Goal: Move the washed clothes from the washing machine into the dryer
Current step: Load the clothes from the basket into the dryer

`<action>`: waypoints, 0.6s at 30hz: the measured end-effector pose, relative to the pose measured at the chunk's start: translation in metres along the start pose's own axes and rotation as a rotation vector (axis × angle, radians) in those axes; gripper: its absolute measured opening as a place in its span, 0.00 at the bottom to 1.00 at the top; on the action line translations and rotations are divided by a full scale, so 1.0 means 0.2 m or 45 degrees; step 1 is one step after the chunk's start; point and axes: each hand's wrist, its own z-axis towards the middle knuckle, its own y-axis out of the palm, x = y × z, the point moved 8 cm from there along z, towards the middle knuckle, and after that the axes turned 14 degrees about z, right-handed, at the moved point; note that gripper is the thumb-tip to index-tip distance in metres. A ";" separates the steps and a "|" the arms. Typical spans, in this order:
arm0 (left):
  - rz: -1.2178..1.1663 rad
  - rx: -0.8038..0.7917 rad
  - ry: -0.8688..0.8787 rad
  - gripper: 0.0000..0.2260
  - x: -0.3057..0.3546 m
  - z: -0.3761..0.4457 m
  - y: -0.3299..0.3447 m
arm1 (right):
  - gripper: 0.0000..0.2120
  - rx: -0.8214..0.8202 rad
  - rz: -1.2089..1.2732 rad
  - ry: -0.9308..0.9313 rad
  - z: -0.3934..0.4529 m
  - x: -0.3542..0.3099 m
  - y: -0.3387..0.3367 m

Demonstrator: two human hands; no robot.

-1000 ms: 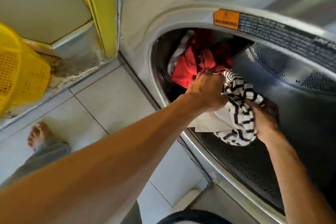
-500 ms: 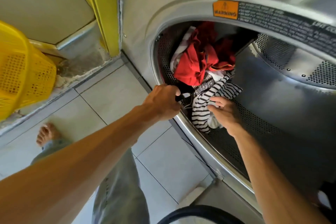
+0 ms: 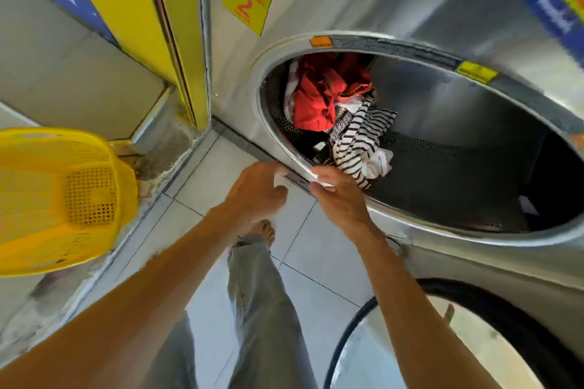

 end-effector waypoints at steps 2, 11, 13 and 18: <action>0.059 -0.043 0.005 0.21 -0.04 -0.15 -0.07 | 0.15 0.047 0.073 0.007 -0.19 -0.05 0.02; 0.108 -0.044 0.050 0.20 -0.08 -0.71 -0.41 | 0.13 0.223 0.335 0.022 -0.90 -0.28 0.09; 0.077 -0.035 0.048 0.19 -0.06 -0.81 -0.48 | 0.12 0.226 0.353 0.004 -1.00 -0.36 0.13; 0.050 0.005 -0.023 0.19 -0.13 -1.03 -0.62 | 0.10 0.143 0.352 -0.104 -1.14 -0.56 0.31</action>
